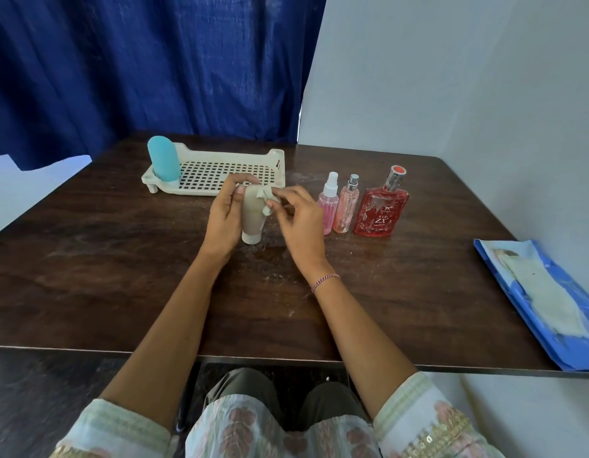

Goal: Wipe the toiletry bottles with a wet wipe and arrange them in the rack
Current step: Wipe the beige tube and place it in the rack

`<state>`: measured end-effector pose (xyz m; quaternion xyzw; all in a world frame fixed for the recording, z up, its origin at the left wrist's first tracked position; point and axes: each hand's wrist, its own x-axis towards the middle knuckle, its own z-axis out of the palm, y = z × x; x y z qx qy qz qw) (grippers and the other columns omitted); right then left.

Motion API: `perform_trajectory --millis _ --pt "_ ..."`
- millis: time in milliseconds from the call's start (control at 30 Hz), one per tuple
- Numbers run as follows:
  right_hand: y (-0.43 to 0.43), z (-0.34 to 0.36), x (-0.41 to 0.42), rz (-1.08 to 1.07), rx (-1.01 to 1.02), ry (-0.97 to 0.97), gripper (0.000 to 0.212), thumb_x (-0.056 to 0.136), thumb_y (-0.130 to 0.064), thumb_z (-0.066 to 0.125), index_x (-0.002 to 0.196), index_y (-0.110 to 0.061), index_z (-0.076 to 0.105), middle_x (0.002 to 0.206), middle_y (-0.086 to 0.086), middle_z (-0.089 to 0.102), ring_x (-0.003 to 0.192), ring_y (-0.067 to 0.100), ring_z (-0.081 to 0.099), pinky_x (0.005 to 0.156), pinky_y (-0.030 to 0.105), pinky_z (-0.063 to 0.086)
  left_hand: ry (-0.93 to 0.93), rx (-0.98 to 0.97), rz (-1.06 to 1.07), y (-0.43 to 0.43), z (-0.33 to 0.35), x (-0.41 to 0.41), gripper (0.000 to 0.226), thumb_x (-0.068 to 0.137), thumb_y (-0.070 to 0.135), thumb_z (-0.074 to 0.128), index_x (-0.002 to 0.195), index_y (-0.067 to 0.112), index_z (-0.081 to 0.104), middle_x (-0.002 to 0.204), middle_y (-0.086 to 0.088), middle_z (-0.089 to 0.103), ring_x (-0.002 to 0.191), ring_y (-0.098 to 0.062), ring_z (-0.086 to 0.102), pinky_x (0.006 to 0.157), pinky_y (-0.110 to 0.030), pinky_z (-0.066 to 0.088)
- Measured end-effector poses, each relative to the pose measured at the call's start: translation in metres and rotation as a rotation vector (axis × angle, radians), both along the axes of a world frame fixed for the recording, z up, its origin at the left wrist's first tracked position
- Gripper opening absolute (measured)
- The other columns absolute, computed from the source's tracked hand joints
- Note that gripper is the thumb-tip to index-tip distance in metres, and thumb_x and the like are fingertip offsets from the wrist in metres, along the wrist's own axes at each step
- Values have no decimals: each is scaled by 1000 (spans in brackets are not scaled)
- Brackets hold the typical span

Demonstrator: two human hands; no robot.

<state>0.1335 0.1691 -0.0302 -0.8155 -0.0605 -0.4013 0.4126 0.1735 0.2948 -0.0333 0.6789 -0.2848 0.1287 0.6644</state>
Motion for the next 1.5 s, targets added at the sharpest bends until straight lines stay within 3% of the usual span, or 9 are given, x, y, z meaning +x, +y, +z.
perform_trajectory --millis 200,400,500,633,833,967,1133,1300,1500 --pt "2 3 -1 37 33 -8 22 85 -8 67 106 -2 69 101 7 66 90 10 61 82 19 53 -24 11 90 2 -1 1 23 102 7 33 106 14 55 103 9 58 97 3 54 88 -20 45" --pt "-1 -5 5 1 9 122 25 82 -11 70 104 0 69 99 9 68 85 15 64 80 21 52 -118 121 316 1 -3 -1 24 100 11 39 109 21 59 109 13 62 101 4 57 89 -13 44" --pt "1 -4 4 -9 41 90 25 82 -11 71 106 -2 69 101 8 67 86 14 64 82 22 53 -155 192 394 0 -5 -1 26 98 10 42 114 21 60 111 14 62 94 0 59 79 -15 47" --pt "-1 -4 5 -11 113 102 25 81 -9 72 105 -3 69 101 7 67 84 9 63 80 15 51 -169 230 407 -2 -7 -2 28 97 13 44 117 24 61 109 10 66 61 4 50 55 -13 36" --pt "1 -7 5 18 152 195 24 80 -11 73 102 -4 67 97 8 70 80 4 60 74 6 48 -167 259 455 -1 -5 -6 24 99 34 48 115 25 61 105 10 66 69 2 53 57 -8 38" --pt "0 -3 6 5 201 122 23 81 -10 72 103 -5 67 101 7 68 79 0 58 74 8 49 -203 273 427 -3 -4 -5 25 99 35 47 116 24 61 107 9 67 79 -2 58 61 -17 46" --pt "-2 -9 9 39 241 298 20 78 -8 74 97 -3 69 92 9 72 72 0 59 65 4 46 -193 238 457 0 -6 -1 23 99 34 48 114 25 62 103 19 61 81 -1 57 63 -23 47" --pt "-2 -5 8 14 177 167 17 76 -7 74 93 -6 72 93 7 70 78 10 63 76 21 53 -172 215 448 -3 -5 -3 22 98 32 49 114 25 62 104 21 60 85 -1 57 68 -27 50" --pt "-4 -5 5 77 177 284 15 76 -3 74 91 -4 73 92 8 72 70 6 61 66 10 50 -155 206 478 -1 -5 -3 22 97 34 49 113 25 63 90 27 58 71 -4 54 60 -30 48"
